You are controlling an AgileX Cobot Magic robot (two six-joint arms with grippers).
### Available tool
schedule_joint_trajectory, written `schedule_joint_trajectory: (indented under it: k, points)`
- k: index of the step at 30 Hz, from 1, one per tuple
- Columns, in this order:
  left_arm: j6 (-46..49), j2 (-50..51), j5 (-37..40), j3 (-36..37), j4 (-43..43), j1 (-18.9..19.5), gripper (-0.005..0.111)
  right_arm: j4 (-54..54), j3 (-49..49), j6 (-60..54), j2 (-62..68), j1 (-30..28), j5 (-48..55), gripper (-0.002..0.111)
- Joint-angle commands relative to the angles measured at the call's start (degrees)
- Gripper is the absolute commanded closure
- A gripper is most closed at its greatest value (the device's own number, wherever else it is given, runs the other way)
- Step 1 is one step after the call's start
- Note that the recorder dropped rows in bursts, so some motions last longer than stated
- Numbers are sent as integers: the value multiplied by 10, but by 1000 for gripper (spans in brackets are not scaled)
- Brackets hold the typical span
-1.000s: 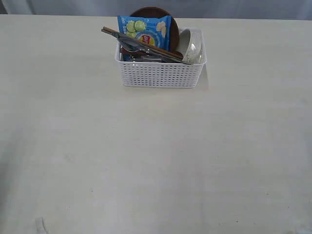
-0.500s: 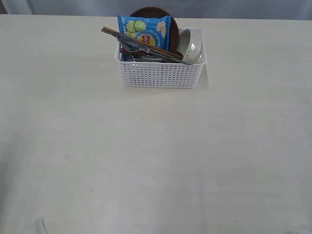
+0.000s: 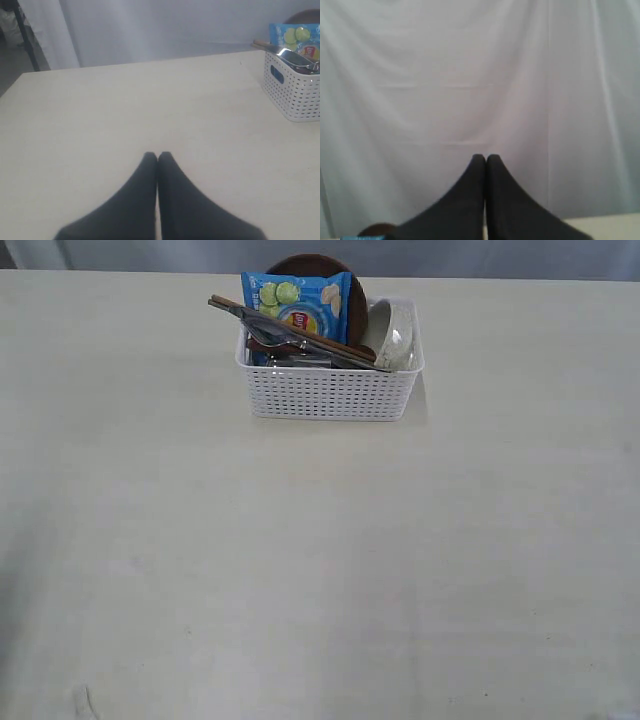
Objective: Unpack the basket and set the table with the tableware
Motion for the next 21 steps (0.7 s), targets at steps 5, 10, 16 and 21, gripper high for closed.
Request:
schedule_joint_trajectory:
  k: [5,10,16,21]
  points:
    - [-1,-1,0,1,-1,-4,107,0,-129,0,206,1,192,109]
    - [-1,-1,0,1,-1,-4,107,65,-192,1,301,1,218,109]
    - [-1,-1,0,1,-1,-4,107,117,-209,2,322,1,110,109]
    - [-1,-1,0,1,-1,-4,107,133,-209,2,322,1,92,109]
